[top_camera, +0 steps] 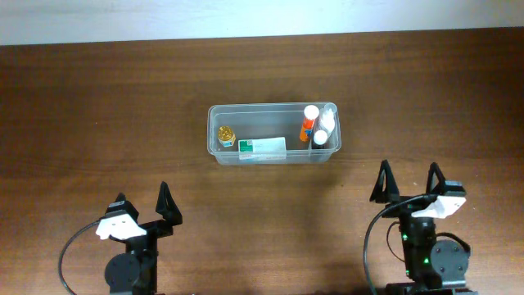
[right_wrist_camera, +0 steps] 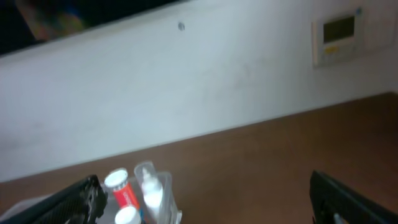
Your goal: Pack container
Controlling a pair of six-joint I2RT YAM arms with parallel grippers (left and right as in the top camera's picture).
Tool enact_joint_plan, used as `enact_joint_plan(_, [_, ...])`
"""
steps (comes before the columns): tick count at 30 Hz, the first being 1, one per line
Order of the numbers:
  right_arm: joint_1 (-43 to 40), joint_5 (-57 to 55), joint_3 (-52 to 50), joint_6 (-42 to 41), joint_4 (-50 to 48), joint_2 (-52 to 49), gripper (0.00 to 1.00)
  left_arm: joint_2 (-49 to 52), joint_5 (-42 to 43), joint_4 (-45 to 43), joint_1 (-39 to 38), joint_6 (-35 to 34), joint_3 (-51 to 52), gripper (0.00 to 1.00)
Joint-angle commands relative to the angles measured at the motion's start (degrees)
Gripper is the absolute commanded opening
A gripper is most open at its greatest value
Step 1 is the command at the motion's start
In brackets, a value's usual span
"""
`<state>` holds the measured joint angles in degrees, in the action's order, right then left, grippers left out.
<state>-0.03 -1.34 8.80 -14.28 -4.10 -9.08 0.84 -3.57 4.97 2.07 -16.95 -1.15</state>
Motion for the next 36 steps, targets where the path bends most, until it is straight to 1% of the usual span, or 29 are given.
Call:
enact_joint_plan(1, [0.4, 1.0, -4.3, 0.5, -4.4, 2.1, 0.98, -0.5, 0.6, -0.2, 0.3, 0.5, 0.5, 0.99])
enact_joint_plan(3, [0.4, 1.4, -5.8, 0.5, -5.8, 2.8, 0.98, -0.5, 0.7, -0.2, 0.3, 0.5, 0.5, 0.99])
enact_joint_plan(11, [0.4, 3.0, -8.5, 0.5, -5.1, 4.5, 0.98, -0.5, 0.7, -0.2, 0.3, 0.5, 0.5, 0.99])
enact_joint_plan(15, [0.4, 4.7, -8.5, 0.5, 0.6, 5.5, 0.98, -0.5, 0.7, -0.2, 0.3, 0.5, 0.5, 0.99])
enact_joint_plan(21, [0.4, 4.1, -8.5, 0.9, 8.6, 7.9, 0.98, -0.5, 0.7, -0.2, 0.3, 0.5, 0.5, 0.99])
enact_joint_plan(26, [0.4, 3.9, -8.5, 6.6, 8.6, 8.0, 0.98, -0.5, 0.7, -0.2, 0.3, 0.5, 0.5, 1.00])
enact_joint_plan(36, [2.6, 4.0, -8.5, 6.8, 8.5, 8.0, 0.98, -0.5, 0.6, -0.2, 0.3, 0.5, 0.5, 0.99])
